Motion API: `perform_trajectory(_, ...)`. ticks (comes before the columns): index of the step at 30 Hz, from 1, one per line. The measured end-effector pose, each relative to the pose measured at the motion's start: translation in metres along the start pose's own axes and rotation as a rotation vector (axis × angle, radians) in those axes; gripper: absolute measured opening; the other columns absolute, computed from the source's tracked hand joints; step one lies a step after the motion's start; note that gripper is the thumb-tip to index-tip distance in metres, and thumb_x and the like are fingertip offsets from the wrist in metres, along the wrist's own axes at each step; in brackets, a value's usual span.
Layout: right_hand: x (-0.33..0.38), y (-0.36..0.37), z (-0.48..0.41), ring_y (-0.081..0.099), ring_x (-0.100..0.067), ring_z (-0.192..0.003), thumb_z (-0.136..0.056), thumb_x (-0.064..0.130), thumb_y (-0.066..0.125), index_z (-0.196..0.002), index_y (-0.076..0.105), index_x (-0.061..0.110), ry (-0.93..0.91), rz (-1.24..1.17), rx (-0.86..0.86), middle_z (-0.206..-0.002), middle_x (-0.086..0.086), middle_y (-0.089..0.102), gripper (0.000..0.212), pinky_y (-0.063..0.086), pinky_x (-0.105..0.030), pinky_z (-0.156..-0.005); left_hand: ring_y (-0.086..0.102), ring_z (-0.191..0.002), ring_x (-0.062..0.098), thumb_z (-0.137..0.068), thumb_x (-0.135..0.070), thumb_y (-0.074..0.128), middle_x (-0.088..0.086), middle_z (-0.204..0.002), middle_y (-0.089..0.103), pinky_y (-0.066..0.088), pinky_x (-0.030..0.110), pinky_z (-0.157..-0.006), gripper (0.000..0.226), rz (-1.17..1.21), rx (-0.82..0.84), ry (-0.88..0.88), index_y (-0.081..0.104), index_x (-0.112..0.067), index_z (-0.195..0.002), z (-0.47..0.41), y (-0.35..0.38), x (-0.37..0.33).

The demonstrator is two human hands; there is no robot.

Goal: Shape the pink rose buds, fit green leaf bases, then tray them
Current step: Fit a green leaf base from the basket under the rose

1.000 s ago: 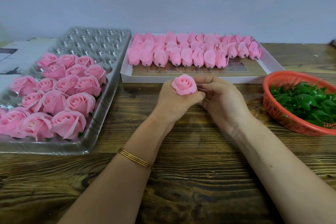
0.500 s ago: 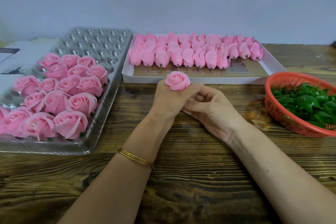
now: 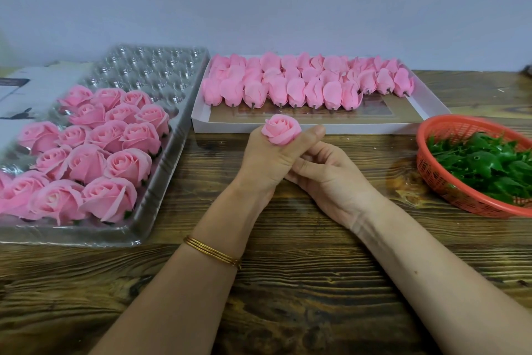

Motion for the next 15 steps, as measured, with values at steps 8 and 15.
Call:
perform_trajectory(8, -0.0014, 0.0014, -0.0016, 0.069, -0.015, -0.095, -0.075, 0.000, 0.059, -0.106, 0.064, 0.003, -0.009, -0.005, 0.030, -0.098, -0.006, 0.073, 0.031, 0.056, -0.026, -0.089, 0.049, -0.073, 0.026, -0.071, -0.017, 0.083, 0.016, -0.077, 0.050, 0.044, 0.038, -0.070, 0.032, -0.044, 0.031, 0.010, 0.060, -0.002, -0.087, -0.0008, -0.0025, -0.0005)
perform_trajectory(15, -0.0015, 0.0005, -0.0018, 0.067, -0.019, -0.101, -0.089, -0.017, 0.046, -0.107, 0.063, 0.000, -0.040, 0.074, 0.000, -0.103, -0.011, 0.070, 0.030, 0.055, -0.029, -0.092, 0.058, -0.071, 0.023, -0.075, 0.002, 0.079, 0.016, -0.076, 0.057, 0.054, 0.028, -0.059, 0.021, -0.073, 0.018, -0.029, 0.063, 0.001, -0.088, -0.0026, -0.0064, 0.0028)
Point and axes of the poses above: each hand's wrist, its own z-axis away from the middle knuckle, its own y-axis out of the palm, x = y × z, the point moved 4 cm from there along -z, towards the middle knuckle
